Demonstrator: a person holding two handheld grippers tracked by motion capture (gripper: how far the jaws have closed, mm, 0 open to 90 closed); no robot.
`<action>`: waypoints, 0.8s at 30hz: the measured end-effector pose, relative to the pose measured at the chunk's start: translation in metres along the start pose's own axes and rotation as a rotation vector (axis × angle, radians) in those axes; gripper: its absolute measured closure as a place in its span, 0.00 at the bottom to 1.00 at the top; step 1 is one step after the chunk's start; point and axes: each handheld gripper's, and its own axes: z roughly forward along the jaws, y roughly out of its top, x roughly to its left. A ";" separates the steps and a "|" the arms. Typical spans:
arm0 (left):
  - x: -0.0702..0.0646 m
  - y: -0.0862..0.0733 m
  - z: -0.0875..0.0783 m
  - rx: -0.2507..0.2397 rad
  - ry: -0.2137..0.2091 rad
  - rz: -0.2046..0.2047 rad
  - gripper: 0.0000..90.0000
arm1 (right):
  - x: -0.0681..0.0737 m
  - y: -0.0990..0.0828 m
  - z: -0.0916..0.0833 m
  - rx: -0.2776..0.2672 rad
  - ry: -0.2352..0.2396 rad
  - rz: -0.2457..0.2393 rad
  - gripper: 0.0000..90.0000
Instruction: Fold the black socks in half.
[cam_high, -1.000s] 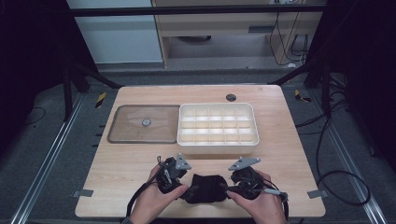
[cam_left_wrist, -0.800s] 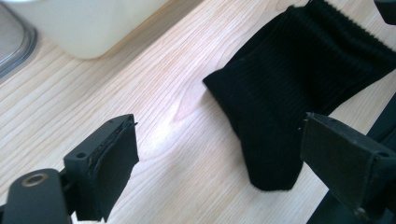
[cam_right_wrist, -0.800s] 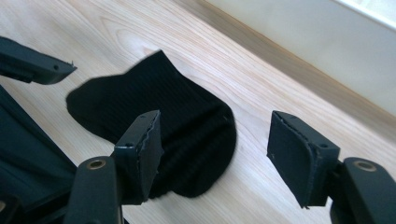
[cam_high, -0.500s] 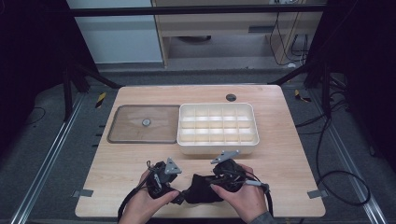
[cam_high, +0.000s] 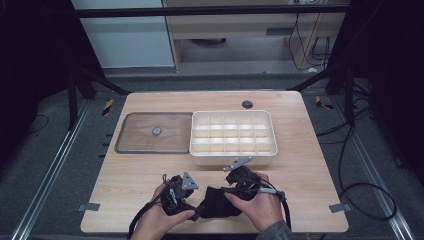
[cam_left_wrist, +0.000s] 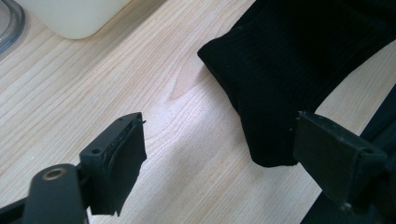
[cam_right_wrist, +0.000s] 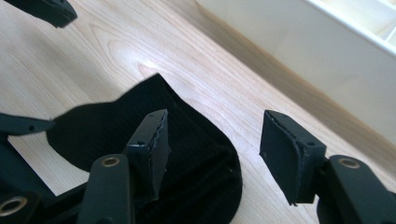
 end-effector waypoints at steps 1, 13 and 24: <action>0.000 0.000 0.000 0.003 -0.002 0.000 0.19 | -0.001 -0.001 0.001 0.004 0.000 -0.001 0.47; -0.009 -0.009 0.016 0.029 -0.048 0.021 0.26 | -0.006 -0.025 0.016 0.083 0.016 -0.005 0.52; -0.015 -0.008 0.023 0.056 -0.098 0.048 0.47 | -0.005 -0.042 0.014 0.083 0.061 0.020 0.53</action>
